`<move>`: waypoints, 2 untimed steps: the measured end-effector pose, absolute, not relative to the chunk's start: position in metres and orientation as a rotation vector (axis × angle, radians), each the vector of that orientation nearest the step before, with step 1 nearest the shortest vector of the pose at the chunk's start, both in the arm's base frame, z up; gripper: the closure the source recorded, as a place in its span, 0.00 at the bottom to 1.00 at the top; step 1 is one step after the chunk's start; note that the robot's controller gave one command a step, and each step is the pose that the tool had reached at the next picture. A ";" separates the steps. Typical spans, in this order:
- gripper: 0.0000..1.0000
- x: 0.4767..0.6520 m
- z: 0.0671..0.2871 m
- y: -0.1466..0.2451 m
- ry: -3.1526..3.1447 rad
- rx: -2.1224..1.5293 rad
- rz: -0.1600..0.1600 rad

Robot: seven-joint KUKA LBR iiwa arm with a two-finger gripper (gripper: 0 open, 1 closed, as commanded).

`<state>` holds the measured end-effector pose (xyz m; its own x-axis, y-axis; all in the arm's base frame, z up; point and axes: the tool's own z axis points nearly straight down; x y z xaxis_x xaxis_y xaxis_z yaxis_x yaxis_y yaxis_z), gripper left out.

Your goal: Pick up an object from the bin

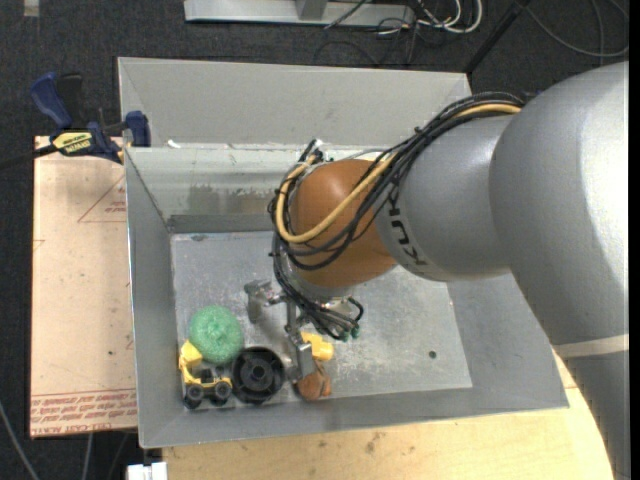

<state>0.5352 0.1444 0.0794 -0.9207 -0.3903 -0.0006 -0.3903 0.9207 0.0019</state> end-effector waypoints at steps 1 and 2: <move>0.00 0.498 0.073 0.152 3.086 -0.577 0.002; 1.00 0.492 0.073 0.168 3.049 -0.681 0.004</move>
Offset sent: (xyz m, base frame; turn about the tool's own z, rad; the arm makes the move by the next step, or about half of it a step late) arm -0.0478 0.0231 -0.0094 -0.0426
